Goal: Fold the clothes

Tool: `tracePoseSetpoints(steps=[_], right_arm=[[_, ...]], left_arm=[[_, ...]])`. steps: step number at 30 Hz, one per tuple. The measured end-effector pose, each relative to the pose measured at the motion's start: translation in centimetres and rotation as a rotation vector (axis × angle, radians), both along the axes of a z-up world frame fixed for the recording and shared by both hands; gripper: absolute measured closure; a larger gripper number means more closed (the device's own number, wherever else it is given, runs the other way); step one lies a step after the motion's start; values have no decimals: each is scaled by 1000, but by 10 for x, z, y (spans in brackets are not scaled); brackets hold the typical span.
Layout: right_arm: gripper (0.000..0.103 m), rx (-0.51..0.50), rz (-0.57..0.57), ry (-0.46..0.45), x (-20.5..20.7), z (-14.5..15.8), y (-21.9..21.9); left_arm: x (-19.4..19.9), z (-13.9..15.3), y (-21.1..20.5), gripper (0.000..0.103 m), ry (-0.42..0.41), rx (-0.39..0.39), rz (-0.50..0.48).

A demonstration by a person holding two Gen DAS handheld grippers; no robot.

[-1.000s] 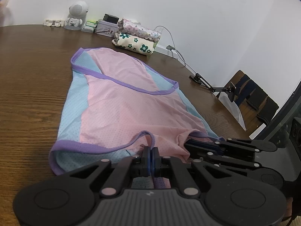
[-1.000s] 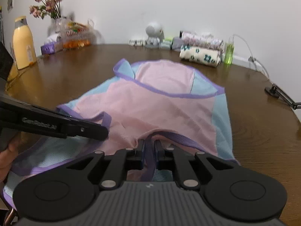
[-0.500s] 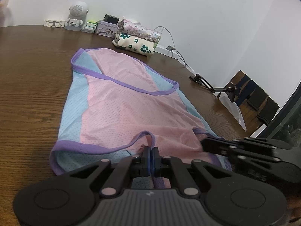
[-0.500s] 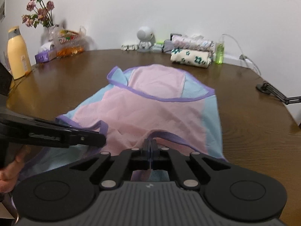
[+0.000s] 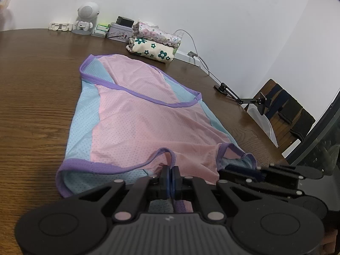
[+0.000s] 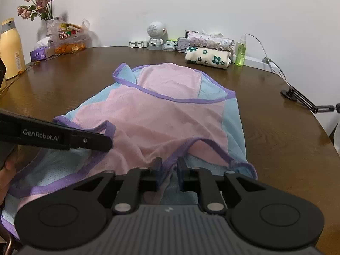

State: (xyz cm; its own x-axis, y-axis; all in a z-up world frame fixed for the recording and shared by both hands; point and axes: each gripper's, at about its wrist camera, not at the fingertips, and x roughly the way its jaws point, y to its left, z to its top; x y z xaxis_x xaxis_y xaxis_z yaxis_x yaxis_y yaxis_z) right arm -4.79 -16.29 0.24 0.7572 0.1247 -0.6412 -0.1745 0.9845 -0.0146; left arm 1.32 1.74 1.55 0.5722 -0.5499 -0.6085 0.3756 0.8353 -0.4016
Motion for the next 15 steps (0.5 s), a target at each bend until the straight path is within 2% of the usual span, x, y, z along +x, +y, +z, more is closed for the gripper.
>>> tracePoseSetpoints(steps=[4,9,11,12,15], right_arm=[[80,55,12,-16,-6,4,-4],[81,139,27,27,-7,4,-15],[82,175,23,48,-7,3,-19],[82,199,28,58,-7,5,-22],[81,234,36,72,-6,5,-24]], left_arm=[[1,-1,0,101,1,0,2],[3,0,3,101,26,-28,-3],[2,2,4,88,27,-34,-22],[1,3,3,85,24,-32,-33],[2,3,0,83,23,-30,-39]])
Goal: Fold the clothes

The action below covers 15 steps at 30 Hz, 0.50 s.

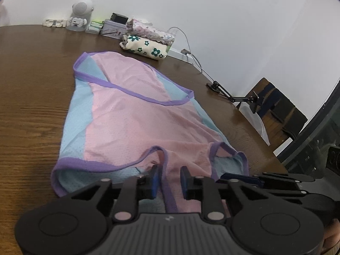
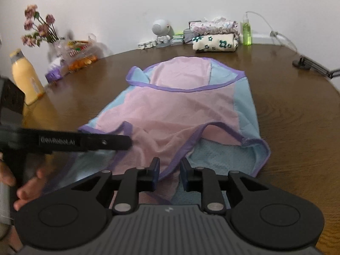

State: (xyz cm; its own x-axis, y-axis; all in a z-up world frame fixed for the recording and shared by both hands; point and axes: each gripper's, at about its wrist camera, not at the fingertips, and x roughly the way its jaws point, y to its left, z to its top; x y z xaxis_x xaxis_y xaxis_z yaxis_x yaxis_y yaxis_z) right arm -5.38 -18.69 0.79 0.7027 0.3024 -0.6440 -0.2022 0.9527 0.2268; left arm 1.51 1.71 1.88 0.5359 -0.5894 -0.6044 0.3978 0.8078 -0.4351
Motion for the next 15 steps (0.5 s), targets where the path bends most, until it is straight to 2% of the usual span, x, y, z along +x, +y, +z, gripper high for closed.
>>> tracePoseSetpoints(steps=[3,4,6,7,8,11,15], right_arm=[[81,-28,-10,2,5,-3,4],[81,-29,-11,0,7,-4,6],[81,-42,-12,-8,8,-4,9],[86,-58,-12,-18,8,-5,10],[94,-74,-11,-27,8,-5,12],[101,-74,-19,-61,3,-4,11],[101,-40,-29,-136,-6,7,5]], left_arm=[[3,0,-3,91,0,17,2],[2,1,-2,100,-5,20,8],[0,2,-1,101,-17,23,20],[-2,4,0,102,-20,12,21],[-5,6,4,102,-26,-7,24],[-11,11,14,102,-25,-40,39],[-17,13,26,102,-1,-76,59]])
